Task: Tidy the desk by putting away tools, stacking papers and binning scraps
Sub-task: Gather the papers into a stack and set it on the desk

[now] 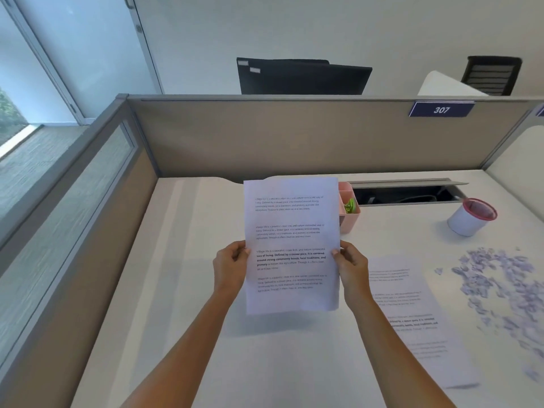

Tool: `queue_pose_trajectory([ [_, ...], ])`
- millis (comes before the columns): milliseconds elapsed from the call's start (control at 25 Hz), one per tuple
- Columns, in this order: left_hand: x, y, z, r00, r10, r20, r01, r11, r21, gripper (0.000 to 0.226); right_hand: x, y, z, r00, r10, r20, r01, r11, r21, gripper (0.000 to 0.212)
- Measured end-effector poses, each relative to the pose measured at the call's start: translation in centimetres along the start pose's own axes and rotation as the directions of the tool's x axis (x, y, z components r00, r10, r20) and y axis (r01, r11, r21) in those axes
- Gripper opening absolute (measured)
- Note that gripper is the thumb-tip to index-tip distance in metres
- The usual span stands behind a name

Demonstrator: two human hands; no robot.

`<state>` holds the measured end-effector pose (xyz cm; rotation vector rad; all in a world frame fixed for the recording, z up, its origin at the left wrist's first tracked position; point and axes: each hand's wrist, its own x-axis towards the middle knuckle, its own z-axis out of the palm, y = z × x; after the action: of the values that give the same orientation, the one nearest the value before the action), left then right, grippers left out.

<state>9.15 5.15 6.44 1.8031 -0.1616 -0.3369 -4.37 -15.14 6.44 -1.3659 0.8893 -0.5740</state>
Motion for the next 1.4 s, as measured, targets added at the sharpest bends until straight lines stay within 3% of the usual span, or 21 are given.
queue_pose_trajectory([
  [600, -8.8, -0.8, 18.3, 0.943, -0.272, 0.190, 0.280, 0.960, -0.016, 0.022, 5.2, 1.4, -21.3, 0.977, 0.214, 0.000, -0.213, 0.974, -0.078, 0.019],
  [760, -10.3, -2.1, 21.8, 0.893, -0.388, 0.227, 0.370, 0.921, 0.119, 0.042, 5.8, 2.8, -25.7, 0.959, 0.277, -0.055, -0.281, 0.956, -0.089, 0.021],
  [920, -11.1, -2.8, 23.5, 0.883, -0.417, 0.217, 0.322, 0.873, 0.367, 0.052, 5.7, 4.1, -28.3, 0.938, 0.343, -0.056, -0.347, 0.929, -0.126, 0.021],
  [1040, -11.4, -2.8, 24.2, 0.870, -0.426, 0.247, 0.310, 0.863, 0.399, 0.056, 5.6, 5.3, -29.0, 0.930, 0.363, -0.062, -0.369, 0.914, -0.169, 0.022],
  [1120, -11.5, -2.9, 24.5, 0.858, -0.447, 0.252, 0.331, 0.858, 0.393, 0.050, 5.4, 5.9, -29.1, 0.940, 0.332, -0.079, -0.341, 0.907, -0.249, 0.025],
  [1240, -11.8, -3.2, 25.0, 0.859, -0.444, 0.255, 0.319, 0.854, 0.411, 0.011, 4.9, 6.3, -28.8, 0.966, 0.239, -0.095, -0.256, 0.864, -0.433, 0.028],
  [1280, -11.8, -3.1, 25.4, 0.856, -0.446, 0.263, 0.312, 0.849, 0.426, 0.023, 4.7, 6.5, -28.7, 0.976, 0.198, -0.096, -0.219, 0.842, -0.493, 0.027],
  [1400, -12.1, -2.6, 25.9, 0.860, -0.434, 0.270, 0.298, 0.855, 0.424, 0.024, 4.8, 7.4, -28.0, 0.981, 0.153, -0.118, -0.192, 0.708, -0.679, 0.035],
])
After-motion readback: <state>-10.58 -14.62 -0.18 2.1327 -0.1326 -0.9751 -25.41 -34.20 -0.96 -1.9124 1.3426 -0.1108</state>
